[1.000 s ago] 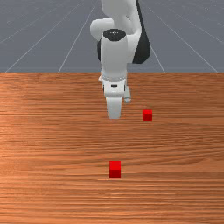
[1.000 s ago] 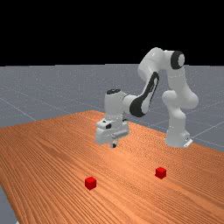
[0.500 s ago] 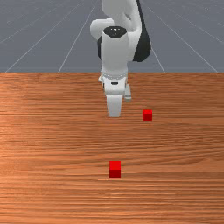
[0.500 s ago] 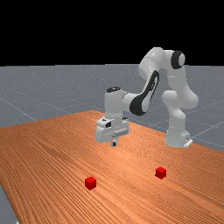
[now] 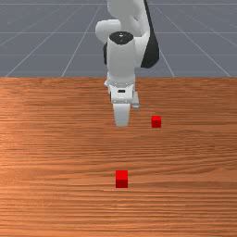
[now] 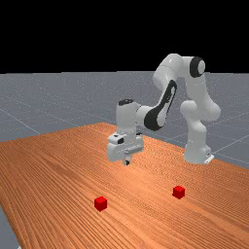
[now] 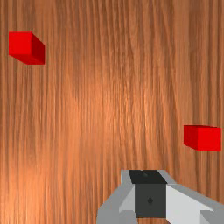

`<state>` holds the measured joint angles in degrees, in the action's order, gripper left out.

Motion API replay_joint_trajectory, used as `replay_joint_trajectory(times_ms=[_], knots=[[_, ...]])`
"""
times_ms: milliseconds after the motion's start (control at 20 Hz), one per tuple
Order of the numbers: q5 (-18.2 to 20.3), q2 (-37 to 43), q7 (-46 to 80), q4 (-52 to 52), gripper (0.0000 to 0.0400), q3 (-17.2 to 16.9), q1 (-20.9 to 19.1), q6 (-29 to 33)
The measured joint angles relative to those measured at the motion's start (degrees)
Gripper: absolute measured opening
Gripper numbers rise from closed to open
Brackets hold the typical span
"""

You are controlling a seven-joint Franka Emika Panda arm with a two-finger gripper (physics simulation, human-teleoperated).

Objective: Stack all the cube

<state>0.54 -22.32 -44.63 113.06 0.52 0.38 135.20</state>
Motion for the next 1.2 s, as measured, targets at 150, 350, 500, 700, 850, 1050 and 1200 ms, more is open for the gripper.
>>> replay_joint_trajectory(times_ms=[150,350,500,700,850,1050,1200], knots=[[0.24,1.21,-0.19,-0.29,0.0,0.04,-0.11,-1.65],[1.23,1.67,-1.37,-0.5,0.0,0.29,-0.73,-1.96],[0.01,0.84,-1.81,-0.29,0.0252,0.09,-0.53,-0.86],[0.2,0.76,-2.08,-1.41,0.038,-0.36,-1.19,-3.61],[0.11,1.46,-2.67,-4.36,0.0396,-0.5,-1.43,-9.05],[0.19,9.22,-2.86,5.66,0.0399,-0.67,-1.82,-5.95],[1.25,5.55,-3.75,4.2,0.04,-0.37,-2.12,-2.74]])
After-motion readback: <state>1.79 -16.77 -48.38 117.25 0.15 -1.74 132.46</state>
